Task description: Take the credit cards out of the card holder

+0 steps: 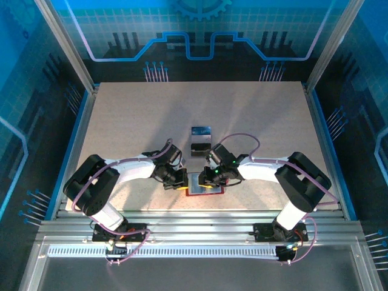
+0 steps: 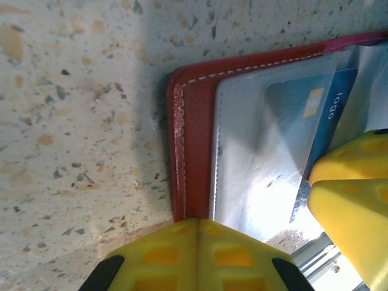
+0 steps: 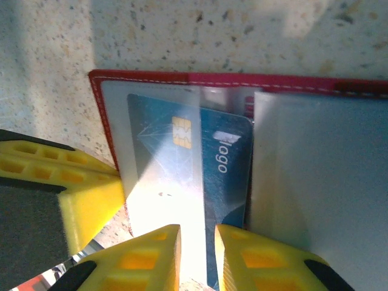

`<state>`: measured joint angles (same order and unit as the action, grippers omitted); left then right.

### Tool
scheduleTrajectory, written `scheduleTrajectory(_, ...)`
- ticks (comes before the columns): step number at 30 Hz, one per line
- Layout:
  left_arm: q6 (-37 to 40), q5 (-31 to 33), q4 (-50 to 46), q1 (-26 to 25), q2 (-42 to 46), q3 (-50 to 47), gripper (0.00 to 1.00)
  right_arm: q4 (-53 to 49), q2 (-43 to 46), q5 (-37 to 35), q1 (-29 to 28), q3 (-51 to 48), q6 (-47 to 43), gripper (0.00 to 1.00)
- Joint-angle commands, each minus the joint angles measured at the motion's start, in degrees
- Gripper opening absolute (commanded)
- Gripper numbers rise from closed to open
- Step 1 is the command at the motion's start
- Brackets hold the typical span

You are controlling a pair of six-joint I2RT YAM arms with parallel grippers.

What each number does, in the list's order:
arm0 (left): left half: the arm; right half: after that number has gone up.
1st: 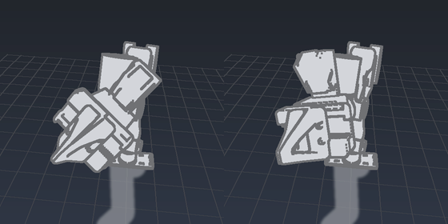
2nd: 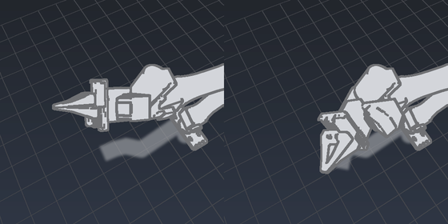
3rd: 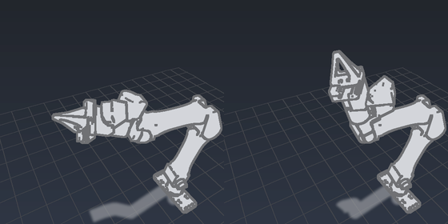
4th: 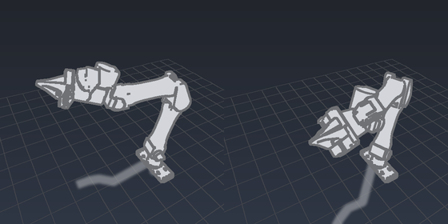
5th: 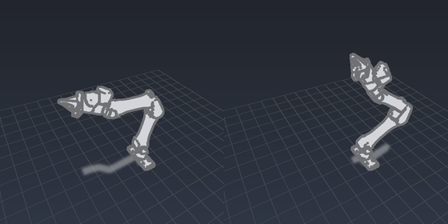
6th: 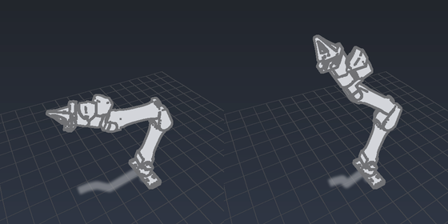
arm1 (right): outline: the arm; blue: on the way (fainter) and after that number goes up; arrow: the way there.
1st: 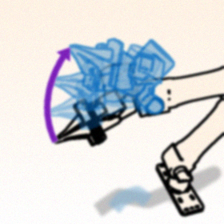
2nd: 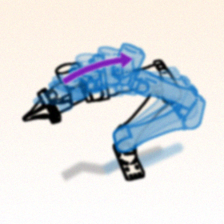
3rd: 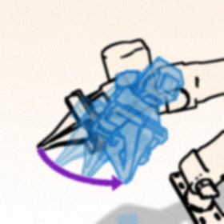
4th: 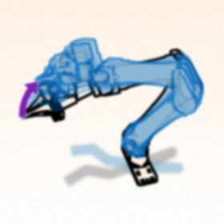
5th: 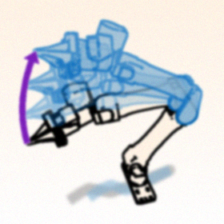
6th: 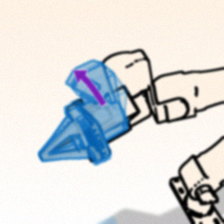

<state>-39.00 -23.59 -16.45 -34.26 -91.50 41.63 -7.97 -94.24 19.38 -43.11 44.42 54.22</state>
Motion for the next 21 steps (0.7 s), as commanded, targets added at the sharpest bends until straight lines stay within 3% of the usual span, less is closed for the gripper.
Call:
scheduleTrajectory(1,0.4,0.2,-2.0,-0.2,-0.9,0.6,0.0,-4.0,0.2,-2.0,-0.6,1.0,-0.9,0.22)
scheduleTrajectory(21,-1.5,-2.3,-1.3,-0.5,0.1,4.0,0.0,-5.3,5.2,-2.1,0.5,1.3,-1.3,0.22)
